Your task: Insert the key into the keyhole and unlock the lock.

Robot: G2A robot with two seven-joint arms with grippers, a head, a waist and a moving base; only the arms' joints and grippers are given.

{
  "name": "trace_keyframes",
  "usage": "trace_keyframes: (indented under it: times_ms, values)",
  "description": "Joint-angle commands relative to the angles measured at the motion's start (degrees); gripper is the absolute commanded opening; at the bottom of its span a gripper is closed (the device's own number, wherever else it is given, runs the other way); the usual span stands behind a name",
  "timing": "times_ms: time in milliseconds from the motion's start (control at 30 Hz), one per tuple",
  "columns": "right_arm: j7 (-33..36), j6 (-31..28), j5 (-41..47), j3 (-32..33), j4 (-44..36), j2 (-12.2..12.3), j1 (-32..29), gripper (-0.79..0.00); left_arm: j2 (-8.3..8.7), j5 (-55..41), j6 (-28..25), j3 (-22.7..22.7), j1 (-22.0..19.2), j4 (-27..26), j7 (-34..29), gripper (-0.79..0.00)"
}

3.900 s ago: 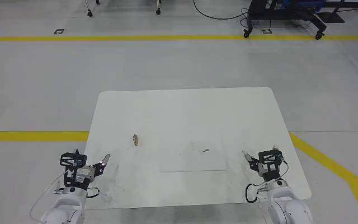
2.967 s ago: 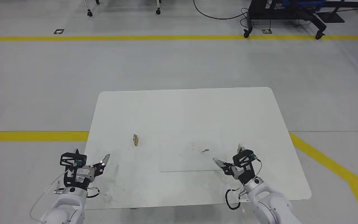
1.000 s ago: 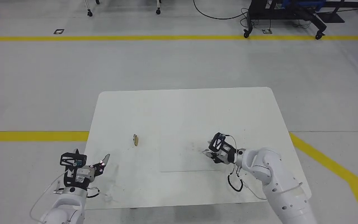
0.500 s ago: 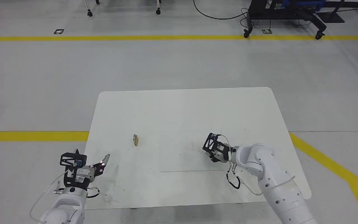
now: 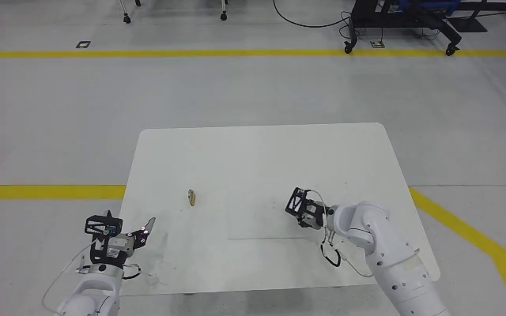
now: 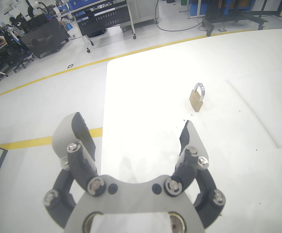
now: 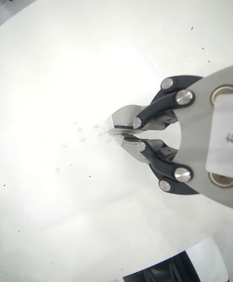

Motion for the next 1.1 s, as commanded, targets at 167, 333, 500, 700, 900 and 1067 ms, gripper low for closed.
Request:
trace_keyframes:
  times_ms: [167, 333, 500, 700, 900, 1067]
  values:
    - [-3.3, -1.8, 2.4, 3.1, -1.3, 0.9, -2.8, -0.785, 0.0, 0.0, 0.0, 0.0, 0.0, 0.0, 0.0, 0.0]
    - [-1.7, 0.4, -0.5, 2.1, -0.9, 1.0, -3.0, -0.785, 0.0, 0.0, 0.0, 0.0, 0.0, 0.0, 0.0, 0.0]
    - [0.9, 2.1, -6.4, 0.1, -3.3, 1.1, -3.3, -0.785, 0.0, 0.0, 0.0, 0.0, 0.0, 0.0, 0.0, 0.0]
    - [6.9, 5.4, -12.1, -0.5, -7.8, 1.3, -4.0, -0.785, 0.0, 0.0, 0.0, 0.0, 0.0, 0.0, 0.0, 0.0]
    - [12.4, 4.8, -15.1, -2.1, -11.8, 1.4, -4.4, -0.785, 0.0, 0.0, 0.0, 0.0, 0.0, 0.0, 0.0, 0.0]
    - [12.3, 4.9, -14.8, -2.3, -14.1, 1.5, -5.1, -0.785, 0.0, 0.0, 0.0, 0.0, 0.0, 0.0, 0.0, 0.0]
